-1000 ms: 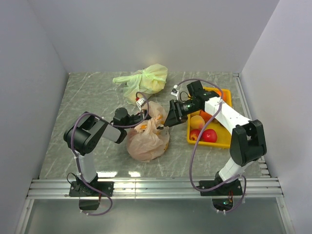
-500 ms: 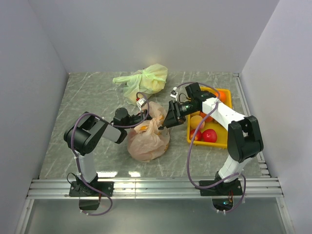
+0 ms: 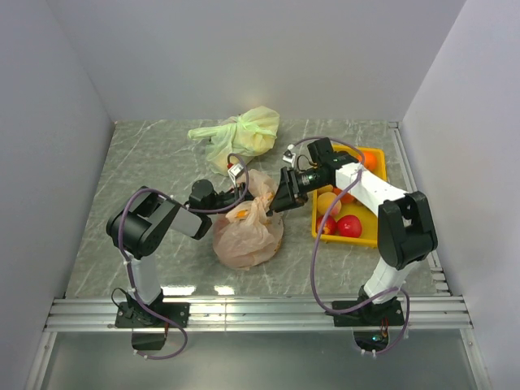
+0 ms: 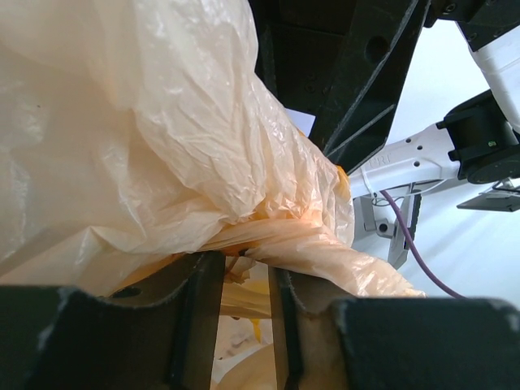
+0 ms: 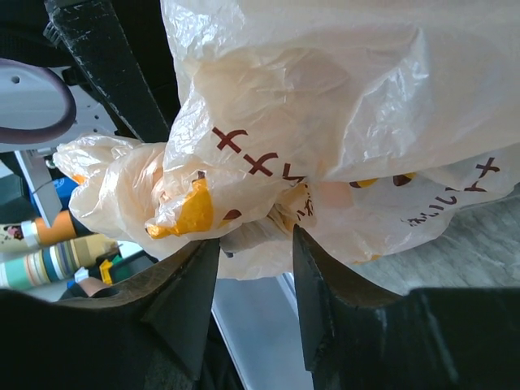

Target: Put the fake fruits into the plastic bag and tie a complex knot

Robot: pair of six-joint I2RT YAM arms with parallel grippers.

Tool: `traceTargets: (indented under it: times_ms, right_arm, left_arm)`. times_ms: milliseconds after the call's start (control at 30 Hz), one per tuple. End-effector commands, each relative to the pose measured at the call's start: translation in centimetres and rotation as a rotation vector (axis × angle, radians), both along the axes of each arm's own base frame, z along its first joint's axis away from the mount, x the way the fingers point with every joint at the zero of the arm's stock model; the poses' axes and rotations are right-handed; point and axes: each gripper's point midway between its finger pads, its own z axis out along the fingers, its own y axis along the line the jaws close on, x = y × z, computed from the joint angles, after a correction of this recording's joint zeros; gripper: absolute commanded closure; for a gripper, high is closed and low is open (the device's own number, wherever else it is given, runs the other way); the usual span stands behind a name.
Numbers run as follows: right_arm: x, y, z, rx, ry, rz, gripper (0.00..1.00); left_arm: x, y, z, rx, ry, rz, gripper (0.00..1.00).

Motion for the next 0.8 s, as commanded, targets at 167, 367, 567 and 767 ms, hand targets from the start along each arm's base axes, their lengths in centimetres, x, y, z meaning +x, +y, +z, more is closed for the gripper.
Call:
traceTargets:
  times_ms: [167,367,567,767]
  right_arm:
    - [-0.4,1.6,-1.4,-0.004,0.013,0.046,0.62]
    - [-0.4,1.6,-2.0,-0.032,0.025,0.054,0.57]
    - [-1.0,1.4,-2.6,-0.059,0.016,0.079,0.62]
    - [-0.9,1.4,-2.6,-0.068,-0.009,0.094,0.99]
  left_arm:
    - [-1.3,0.2,6.1,-0.202,-0.331,-0.032,0.69]
    - [-2.0,0.6,7.0,-0.257,-0.369,-0.045,0.69]
    - [-1.9,0.6,7.3,-0.273,-0.385,-0.038,0.70]
    - [-2.1,0.6,8.0,-0.278,-0.414,-0.039,0.69]
